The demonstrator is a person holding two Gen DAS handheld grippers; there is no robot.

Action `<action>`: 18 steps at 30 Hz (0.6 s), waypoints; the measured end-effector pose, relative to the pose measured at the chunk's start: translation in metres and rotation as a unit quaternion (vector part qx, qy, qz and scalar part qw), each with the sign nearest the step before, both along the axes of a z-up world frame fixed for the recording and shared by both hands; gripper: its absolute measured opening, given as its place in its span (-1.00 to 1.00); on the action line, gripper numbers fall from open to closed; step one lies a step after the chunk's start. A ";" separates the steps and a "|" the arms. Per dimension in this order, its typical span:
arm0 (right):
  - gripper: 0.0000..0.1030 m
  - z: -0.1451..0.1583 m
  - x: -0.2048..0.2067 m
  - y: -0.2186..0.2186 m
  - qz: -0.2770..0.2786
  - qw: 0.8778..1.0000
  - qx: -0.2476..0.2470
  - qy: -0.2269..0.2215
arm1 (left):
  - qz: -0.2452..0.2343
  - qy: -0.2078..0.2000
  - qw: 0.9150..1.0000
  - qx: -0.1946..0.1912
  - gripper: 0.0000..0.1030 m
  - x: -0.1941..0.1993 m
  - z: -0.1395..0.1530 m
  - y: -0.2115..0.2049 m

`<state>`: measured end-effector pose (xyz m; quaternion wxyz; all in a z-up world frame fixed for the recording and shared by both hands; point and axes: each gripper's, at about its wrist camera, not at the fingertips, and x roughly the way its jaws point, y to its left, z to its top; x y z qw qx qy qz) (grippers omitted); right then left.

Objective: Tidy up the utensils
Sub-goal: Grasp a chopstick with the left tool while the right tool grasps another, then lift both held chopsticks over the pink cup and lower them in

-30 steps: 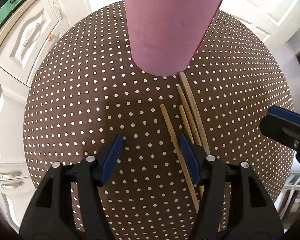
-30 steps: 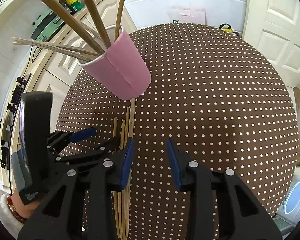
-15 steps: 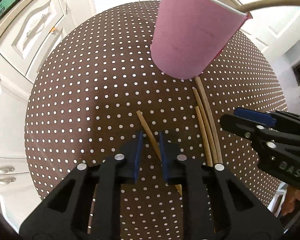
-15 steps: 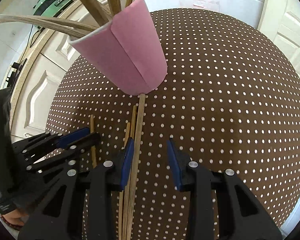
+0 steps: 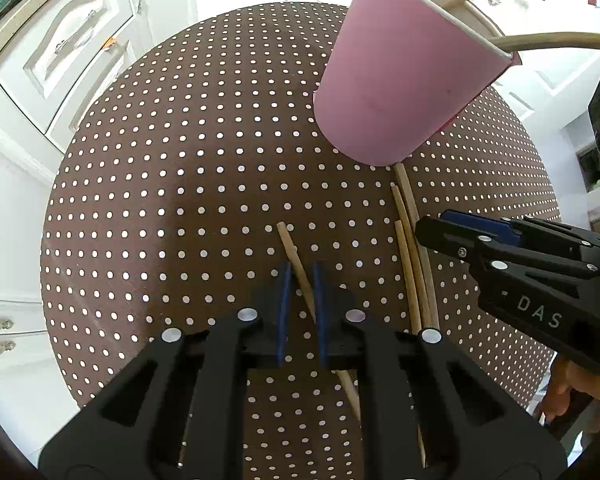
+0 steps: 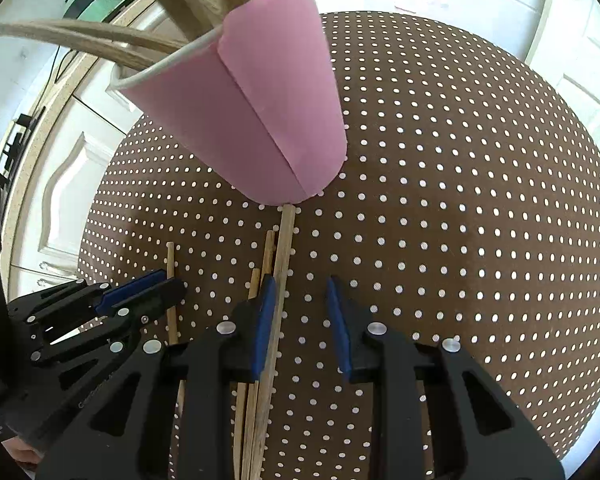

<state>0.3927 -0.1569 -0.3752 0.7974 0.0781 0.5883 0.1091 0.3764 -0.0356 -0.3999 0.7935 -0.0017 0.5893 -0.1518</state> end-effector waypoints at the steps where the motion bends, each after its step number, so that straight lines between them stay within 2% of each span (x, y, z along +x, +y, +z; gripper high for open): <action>1: -0.50 -0.001 0.002 0.004 0.005 1.000 -0.007 -0.001 | 0.000 0.000 1.000 0.000 -0.81 0.000 0.000 0.000; 6: -0.50 -0.003 0.005 0.027 0.046 0.997 -0.067 -0.019 | 0.001 0.003 1.000 -0.002 -0.84 0.003 -0.001 0.001; 9: -0.70 -0.007 0.005 0.035 0.046 0.995 -0.086 -0.025 | 0.002 0.006 1.000 -0.004 -0.87 0.002 0.000 0.002; 10: -0.80 -0.008 0.006 0.034 0.043 0.995 -0.086 -0.025 | 0.001 0.006 1.000 -0.004 -0.87 0.002 0.001 0.002; 13: -0.90 -0.010 0.008 0.025 0.029 0.997 -0.066 -0.016 | -0.002 0.004 1.000 -0.005 -0.88 0.000 0.004 0.000; 18: -0.91 -0.011 0.003 0.006 0.006 0.999 -0.032 -0.008 | -0.004 0.000 1.000 -0.013 -0.88 -0.004 0.012 0.003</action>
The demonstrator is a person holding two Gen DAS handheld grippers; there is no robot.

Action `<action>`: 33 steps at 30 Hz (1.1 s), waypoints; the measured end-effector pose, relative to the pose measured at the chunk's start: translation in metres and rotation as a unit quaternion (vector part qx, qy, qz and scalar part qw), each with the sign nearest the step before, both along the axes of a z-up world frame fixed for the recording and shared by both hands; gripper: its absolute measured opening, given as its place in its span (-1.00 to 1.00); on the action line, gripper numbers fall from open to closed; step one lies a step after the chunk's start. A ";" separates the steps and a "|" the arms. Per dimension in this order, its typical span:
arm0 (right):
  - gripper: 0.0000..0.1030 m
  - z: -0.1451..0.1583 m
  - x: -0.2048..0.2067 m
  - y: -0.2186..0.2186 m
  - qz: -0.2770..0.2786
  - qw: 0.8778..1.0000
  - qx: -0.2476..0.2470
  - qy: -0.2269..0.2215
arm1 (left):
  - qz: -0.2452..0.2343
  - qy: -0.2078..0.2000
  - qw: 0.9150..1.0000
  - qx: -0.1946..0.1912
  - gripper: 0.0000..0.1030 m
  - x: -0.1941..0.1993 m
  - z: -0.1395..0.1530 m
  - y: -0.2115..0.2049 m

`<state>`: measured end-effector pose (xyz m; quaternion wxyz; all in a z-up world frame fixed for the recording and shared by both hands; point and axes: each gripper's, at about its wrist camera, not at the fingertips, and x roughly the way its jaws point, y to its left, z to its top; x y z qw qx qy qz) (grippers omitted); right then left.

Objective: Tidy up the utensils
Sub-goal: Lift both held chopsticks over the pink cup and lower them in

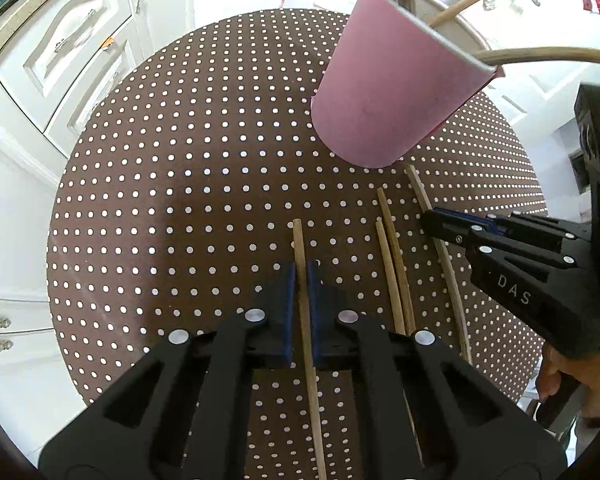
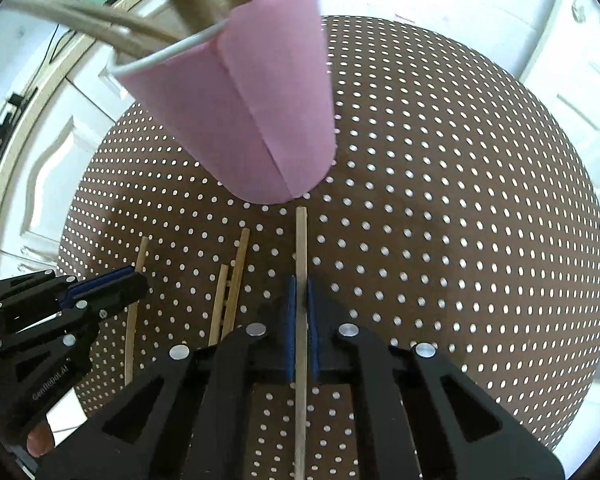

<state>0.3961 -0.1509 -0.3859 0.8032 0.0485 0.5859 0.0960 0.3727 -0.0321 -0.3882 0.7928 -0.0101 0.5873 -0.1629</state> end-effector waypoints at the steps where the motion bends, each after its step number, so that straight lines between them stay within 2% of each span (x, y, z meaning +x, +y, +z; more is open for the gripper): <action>1: -0.91 0.002 -0.003 -0.004 -0.007 1.000 0.005 -0.002 | -0.002 -0.002 1.000 -0.002 -0.88 0.000 0.004 0.001; 7: -0.91 0.023 -0.016 -0.022 -0.045 0.998 0.043 -0.026 | -0.019 -0.025 0.999 -0.019 -0.89 -0.003 0.031 0.003; 13: -0.91 0.071 -0.033 -0.039 -0.083 0.990 0.085 -0.075 | -0.050 -0.064 0.996 -0.040 -0.89 -0.006 0.071 0.002; 22: -0.91 0.134 -0.060 -0.043 -0.103 0.978 0.099 -0.153 | -0.089 -0.119 0.986 -0.074 -0.90 -0.017 0.124 0.005; 28: -0.91 0.175 -0.083 -0.037 -0.102 0.969 0.090 -0.207 | -0.106 -0.155 0.978 -0.093 -0.90 -0.025 0.156 0.008; 33: -0.91 0.191 -0.089 -0.035 -0.099 0.964 0.082 -0.232 | -0.110 -0.178 0.972 -0.105 -0.90 -0.028 0.178 0.010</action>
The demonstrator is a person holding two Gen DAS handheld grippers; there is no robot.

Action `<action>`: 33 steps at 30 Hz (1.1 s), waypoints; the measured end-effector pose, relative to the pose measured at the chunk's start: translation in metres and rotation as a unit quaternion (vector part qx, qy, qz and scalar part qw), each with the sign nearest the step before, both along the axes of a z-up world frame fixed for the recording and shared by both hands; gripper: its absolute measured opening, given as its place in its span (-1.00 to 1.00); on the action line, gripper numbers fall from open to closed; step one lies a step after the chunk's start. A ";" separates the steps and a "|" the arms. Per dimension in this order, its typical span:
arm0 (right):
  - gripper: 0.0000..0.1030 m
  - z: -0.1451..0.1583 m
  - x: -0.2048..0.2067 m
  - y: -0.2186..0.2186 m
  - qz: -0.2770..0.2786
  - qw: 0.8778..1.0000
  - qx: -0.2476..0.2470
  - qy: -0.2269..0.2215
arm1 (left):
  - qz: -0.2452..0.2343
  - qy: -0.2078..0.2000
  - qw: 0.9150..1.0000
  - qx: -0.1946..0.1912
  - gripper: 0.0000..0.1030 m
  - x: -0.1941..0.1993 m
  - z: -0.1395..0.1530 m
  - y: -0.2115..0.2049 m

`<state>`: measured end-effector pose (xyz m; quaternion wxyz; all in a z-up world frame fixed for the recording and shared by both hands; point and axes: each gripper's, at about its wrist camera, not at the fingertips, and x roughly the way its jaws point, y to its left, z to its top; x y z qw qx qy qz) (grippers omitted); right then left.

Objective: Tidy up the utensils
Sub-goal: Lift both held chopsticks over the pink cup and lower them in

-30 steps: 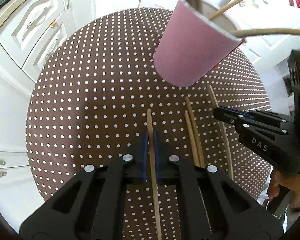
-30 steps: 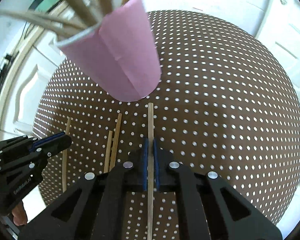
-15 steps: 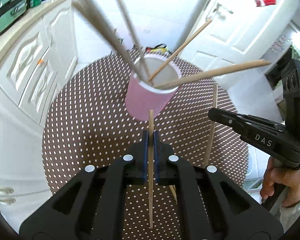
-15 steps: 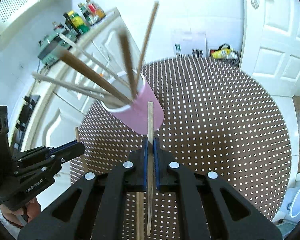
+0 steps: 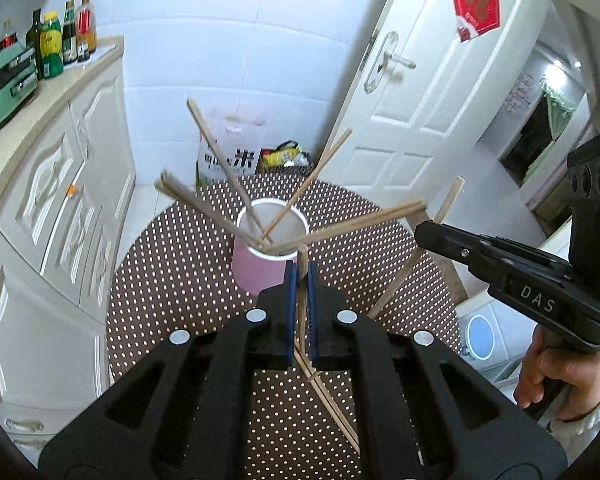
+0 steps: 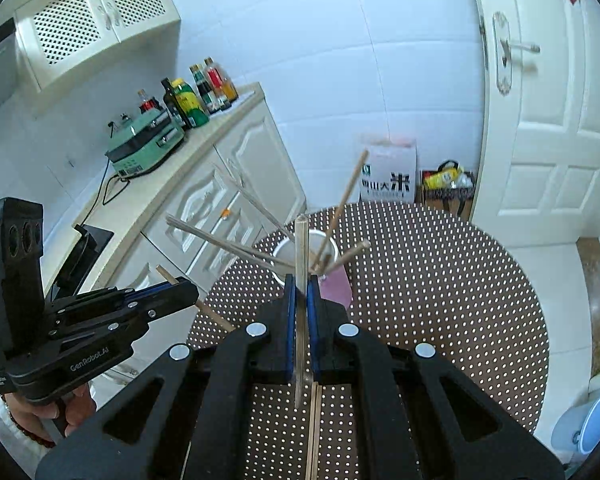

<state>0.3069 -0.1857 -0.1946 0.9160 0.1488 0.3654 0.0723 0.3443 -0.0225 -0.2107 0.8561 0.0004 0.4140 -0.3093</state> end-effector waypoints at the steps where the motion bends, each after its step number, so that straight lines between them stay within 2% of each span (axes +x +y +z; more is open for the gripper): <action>1: -0.91 0.005 -0.002 0.001 -0.001 1.000 -0.002 -0.007 | -0.001 -0.005 1.000 -0.003 -0.90 0.000 0.004 0.001; 19: -0.91 0.063 -0.004 0.005 0.010 0.996 -0.043 -0.080 | 0.020 -0.082 0.995 -0.056 -0.90 0.002 0.073 0.014; 33: -0.91 0.085 0.031 -0.002 0.022 0.992 -0.066 -0.104 | 0.055 -0.121 0.989 -0.064 -0.90 0.027 0.094 0.006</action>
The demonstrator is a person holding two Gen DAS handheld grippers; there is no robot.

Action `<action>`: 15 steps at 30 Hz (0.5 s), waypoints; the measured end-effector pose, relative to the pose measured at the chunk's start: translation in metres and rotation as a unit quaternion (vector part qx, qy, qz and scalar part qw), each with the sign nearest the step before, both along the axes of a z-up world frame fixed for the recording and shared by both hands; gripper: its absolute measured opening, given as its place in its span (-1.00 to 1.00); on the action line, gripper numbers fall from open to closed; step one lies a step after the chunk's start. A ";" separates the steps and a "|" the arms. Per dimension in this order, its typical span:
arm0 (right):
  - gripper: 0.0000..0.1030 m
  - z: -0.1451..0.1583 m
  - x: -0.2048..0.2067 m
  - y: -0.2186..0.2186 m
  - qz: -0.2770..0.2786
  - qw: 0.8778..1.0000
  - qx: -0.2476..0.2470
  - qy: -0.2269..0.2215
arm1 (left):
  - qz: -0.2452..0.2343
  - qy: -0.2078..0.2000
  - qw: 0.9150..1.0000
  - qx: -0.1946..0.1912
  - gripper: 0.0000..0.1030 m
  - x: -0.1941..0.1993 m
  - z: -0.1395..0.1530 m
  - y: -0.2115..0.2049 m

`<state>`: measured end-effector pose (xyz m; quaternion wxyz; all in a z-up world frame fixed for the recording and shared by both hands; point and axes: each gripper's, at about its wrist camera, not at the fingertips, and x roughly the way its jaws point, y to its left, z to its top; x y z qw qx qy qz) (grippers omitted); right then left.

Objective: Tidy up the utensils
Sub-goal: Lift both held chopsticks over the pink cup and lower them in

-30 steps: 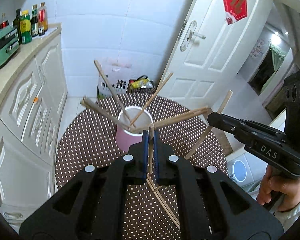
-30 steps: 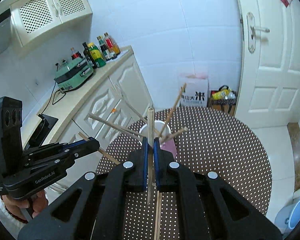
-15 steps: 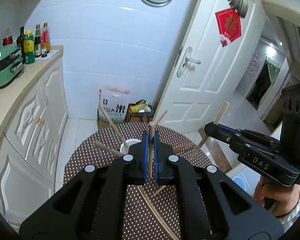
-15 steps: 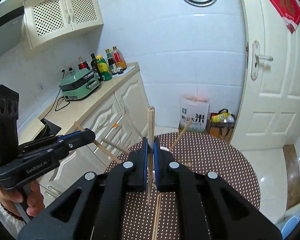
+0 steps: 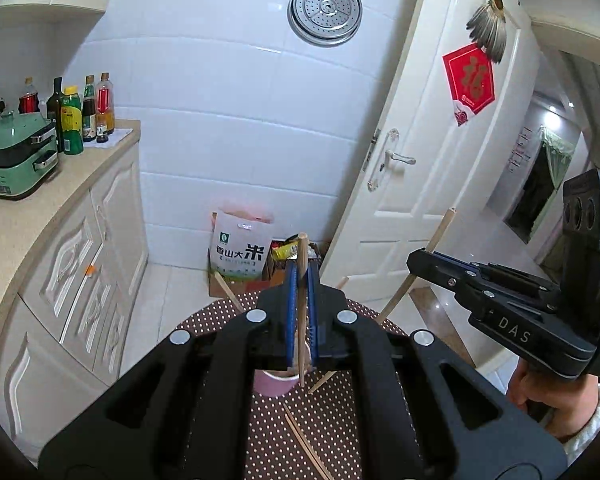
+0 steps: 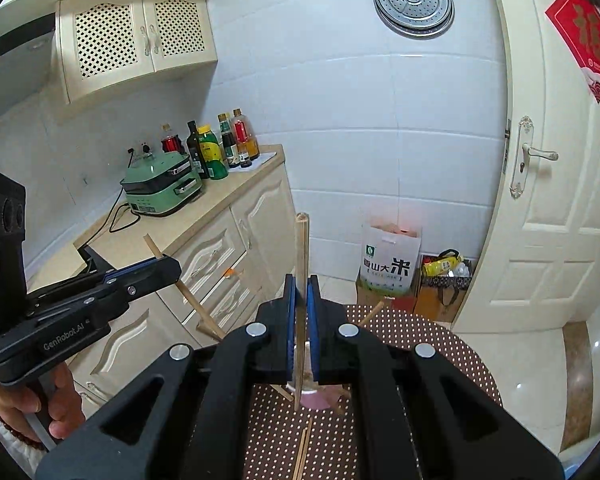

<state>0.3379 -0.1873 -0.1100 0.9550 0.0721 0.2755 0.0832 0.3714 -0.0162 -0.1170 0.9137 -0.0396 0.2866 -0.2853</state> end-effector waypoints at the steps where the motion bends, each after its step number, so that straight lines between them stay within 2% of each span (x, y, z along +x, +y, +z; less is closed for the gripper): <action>1: -0.91 0.001 0.002 -0.001 0.000 1.000 -0.001 -0.001 | 0.004 -0.002 1.000 0.002 -0.90 0.003 -0.001 -0.002; 8: -0.91 -0.001 0.025 -0.004 0.010 1.000 -0.010 -0.002 | 0.024 0.001 1.000 0.000 -0.90 0.020 -0.012 -0.011; 15: -0.91 -0.010 0.040 -0.010 0.014 1.000 -0.022 0.003 | 0.027 0.028 0.999 0.038 -0.90 0.029 -0.046 -0.024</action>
